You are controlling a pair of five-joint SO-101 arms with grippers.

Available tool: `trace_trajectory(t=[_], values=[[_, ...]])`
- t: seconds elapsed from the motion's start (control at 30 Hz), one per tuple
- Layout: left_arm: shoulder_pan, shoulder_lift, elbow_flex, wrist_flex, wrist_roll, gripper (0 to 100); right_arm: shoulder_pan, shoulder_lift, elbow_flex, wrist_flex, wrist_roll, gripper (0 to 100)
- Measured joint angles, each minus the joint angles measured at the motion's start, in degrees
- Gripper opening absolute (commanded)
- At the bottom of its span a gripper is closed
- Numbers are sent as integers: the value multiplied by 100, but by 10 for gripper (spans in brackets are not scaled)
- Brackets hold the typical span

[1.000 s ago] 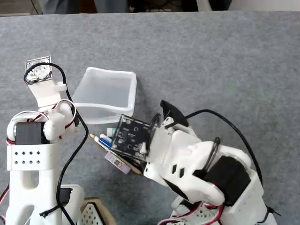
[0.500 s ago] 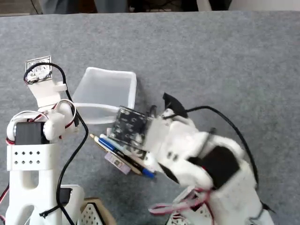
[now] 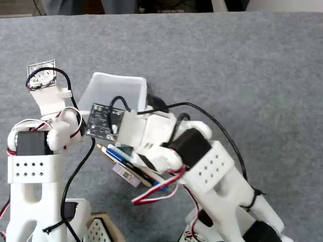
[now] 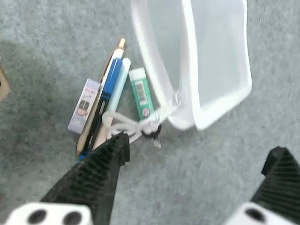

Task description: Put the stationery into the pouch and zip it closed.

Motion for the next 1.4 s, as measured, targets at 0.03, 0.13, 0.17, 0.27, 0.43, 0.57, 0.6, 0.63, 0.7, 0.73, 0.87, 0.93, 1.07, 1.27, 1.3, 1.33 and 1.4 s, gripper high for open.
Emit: trace_trajectory(t=[0.03, 0.13, 0.17, 0.27, 0.43, 0.57, 0.6, 0.63, 0.7, 0.73, 0.87, 0.93, 1.07, 1.27, 1.3, 1.33, 1.4], values=[[0, 0, 0, 0, 0, 28, 0, 97, 0, -114, 0, 445], [0, 0, 0, 0, 0, 28, 18, 422, 18, -352, 0, 445], [0, 0, 0, 0, 0, 28, 9, 536, 18, -422, 53, 445], [-70, 0, 0, 0, 0, 28, 9, 756, 18, -563, 273, 445], [-167, 0, 0, -53, 0, 28, 9, 800, 70, -712, 448, 447], [-193, 0, 53, -62, 0, 28, 9, 800, 202, -730, 466, 446], [-202, 0, 53, -62, 0, 28, 9, 800, 202, -730, 484, 445], [-202, 0, 53, -62, 0, 28, 18, 800, 229, -765, 536, 445], [-202, 0, 97, -62, 0, 28, 132, 800, 334, -932, 677, 445], [-202, 0, 105, -62, 0, 28, 220, 800, 404, -1081, 730, 445], [-202, 0, 105, -62, 0, 28, 457, 800, 941, -1662, 862, 445], [-202, 0, 105, -62, 0, 28, 510, 800, 1143, -1908, 862, 445], [-202, 0, 105, -62, 0, 28, 607, 809, 1204, -2268, 862, 445], [-202, 0, 105, -62, 0, 28, 642, 818, 1240, -2664, 862, 442], [-202, 0, 105, -62, 0, 28, 642, 818, 1240, -2716, 862, 429], [-202, 0, 105, -62, 0, 28, 642, 818, 1240, -2752, 862, 406], [-202, 0, 105, -62, 0, 28, 651, 818, 1240, -2769, 862, 334]])
